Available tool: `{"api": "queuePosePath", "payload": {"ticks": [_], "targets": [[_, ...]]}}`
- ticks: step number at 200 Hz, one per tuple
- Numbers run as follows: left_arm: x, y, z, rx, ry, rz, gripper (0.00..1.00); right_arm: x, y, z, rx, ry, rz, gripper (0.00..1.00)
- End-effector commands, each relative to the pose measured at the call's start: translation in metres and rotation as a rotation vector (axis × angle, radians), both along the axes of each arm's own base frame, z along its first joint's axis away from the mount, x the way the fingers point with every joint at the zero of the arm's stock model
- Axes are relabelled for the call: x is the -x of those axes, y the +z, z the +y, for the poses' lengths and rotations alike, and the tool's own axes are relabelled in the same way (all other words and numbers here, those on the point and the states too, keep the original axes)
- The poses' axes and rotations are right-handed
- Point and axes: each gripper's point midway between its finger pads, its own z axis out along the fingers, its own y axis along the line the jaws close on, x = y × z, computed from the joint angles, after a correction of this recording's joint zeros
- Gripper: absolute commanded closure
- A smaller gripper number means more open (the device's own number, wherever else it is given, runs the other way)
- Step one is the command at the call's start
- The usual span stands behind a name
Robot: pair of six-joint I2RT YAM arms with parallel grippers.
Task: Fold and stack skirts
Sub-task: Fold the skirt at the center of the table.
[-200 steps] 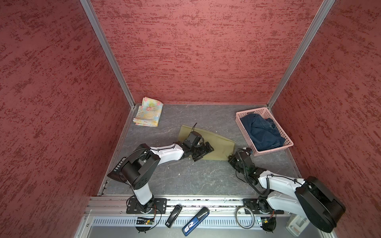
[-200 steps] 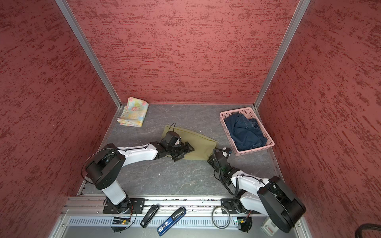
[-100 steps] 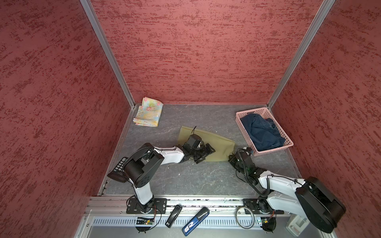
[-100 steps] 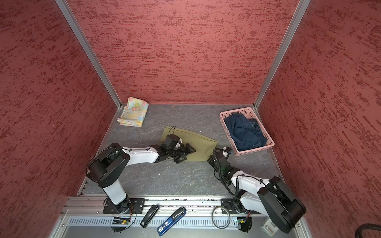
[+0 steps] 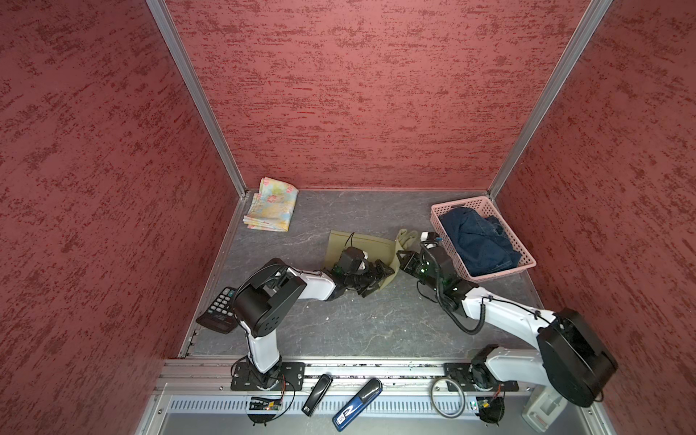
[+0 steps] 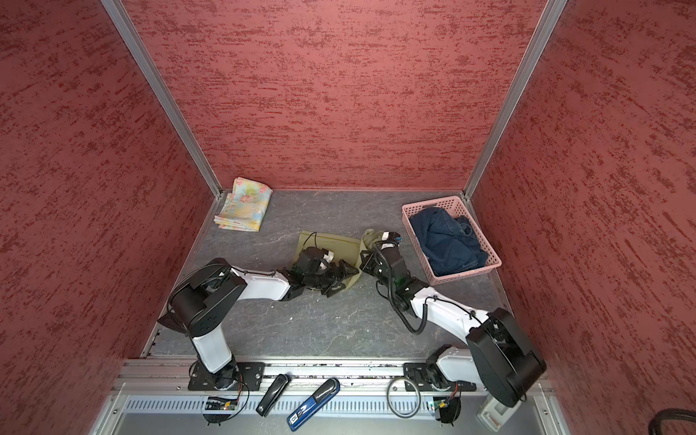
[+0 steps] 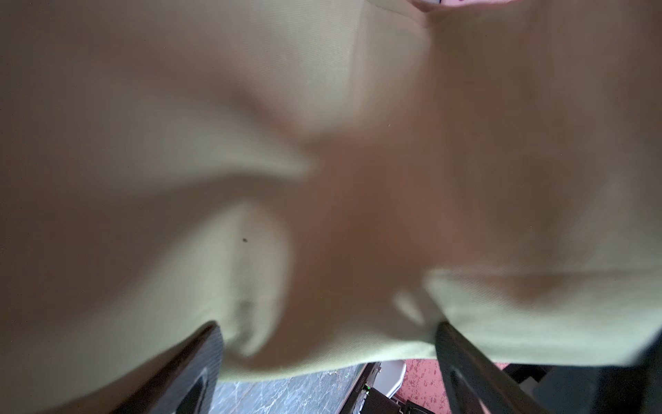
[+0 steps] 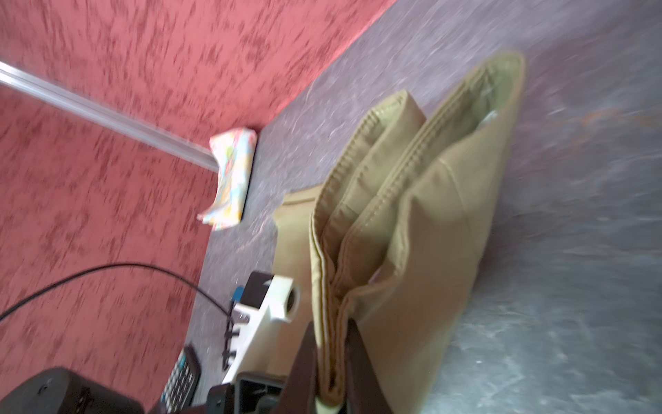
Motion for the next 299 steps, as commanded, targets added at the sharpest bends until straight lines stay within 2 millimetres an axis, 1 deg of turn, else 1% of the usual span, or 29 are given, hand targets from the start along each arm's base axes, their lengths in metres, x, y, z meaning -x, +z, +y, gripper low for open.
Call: {"api": "queuePosePath", "payload": {"ticks": [1, 17, 35, 56, 67, 75, 109, 119, 130, 143, 172, 177, 194, 219, 246, 264, 287, 299], "targets": [[0.016, -0.053, 0.032, -0.135, 0.048, 0.134, 0.06, 0.002, 0.015, 0.025, -0.027, 0.128, -0.044, 1.0], [0.012, -0.049, 0.038, -0.125, 0.055, 0.123, 0.07, 0.001, 0.011, 0.028, 0.001, 0.145, -0.033, 1.0], [0.006, -0.039, 0.043, -0.102, 0.058, 0.084, 0.07, 0.0, 0.015, 0.027, 0.04, 0.155, -0.042, 1.0], [-0.006, -0.017, 0.05, -0.056, 0.052, 0.003, 0.08, -0.001, 0.02, 0.026, 0.078, 0.165, -0.062, 1.0], [-0.013, 0.001, 0.053, -0.02, 0.039, -0.058, 0.08, -0.002, 0.022, 0.026, 0.086, 0.175, -0.074, 1.0], [-0.016, 0.01, 0.059, -0.015, 0.043, -0.08, 0.08, -0.002, 0.023, 0.025, 0.096, 0.179, -0.081, 1.0], [-0.028, 0.051, 0.084, 0.033, 0.055, -0.185, 0.08, -0.005, 0.015, 0.018, 0.134, 0.165, -0.075, 1.0], [-0.03, 0.059, 0.094, 0.035, 0.074, -0.202, 0.08, -0.006, 0.014, 0.015, 0.136, 0.16, -0.075, 1.0], [-0.032, 0.063, 0.109, 0.01, 0.102, -0.21, 0.08, -0.006, 0.014, 0.014, 0.135, 0.162, -0.076, 1.0], [-0.033, 0.059, 0.133, -0.066, 0.146, -0.198, 0.08, -0.007, 0.014, 0.014, 0.137, 0.163, -0.079, 1.0], [-0.036, 0.037, 0.191, -0.207, 0.278, -0.123, 0.08, -0.008, 0.014, 0.016, 0.147, 0.177, -0.082, 1.0], [-0.036, 0.033, 0.199, -0.23, 0.296, -0.109, 0.09, -0.008, 0.014, 0.016, 0.148, 0.179, -0.082, 1.0], [-0.036, 0.022, 0.218, -0.286, 0.324, -0.074, 0.12, -0.008, 0.014, 0.018, 0.154, 0.186, -0.081, 1.0], [-0.041, 0.014, 0.233, -0.321, 0.352, -0.064, 0.16, -0.009, 0.013, 0.02, 0.159, 0.199, -0.079, 1.0], [-0.047, 0.003, 0.246, -0.349, 0.376, -0.05, 0.21, -0.01, 0.012, 0.021, 0.168, 0.207, -0.075, 1.0], [-0.05, -0.004, 0.25, -0.367, 0.38, -0.046, 0.22, -0.01, 0.013, 0.024, 0.171, 0.222, -0.075, 1.0], [-0.05, -0.019, 0.254, -0.399, 0.372, -0.01, 0.23, -0.011, 0.014, 0.026, 0.178, 0.231, -0.076, 1.0], [-0.05, -0.023, 0.255, -0.401, 0.375, -0.007, 0.24, -0.012, 0.013, 0.026, 0.183, 0.236, -0.076, 1.0]]}}
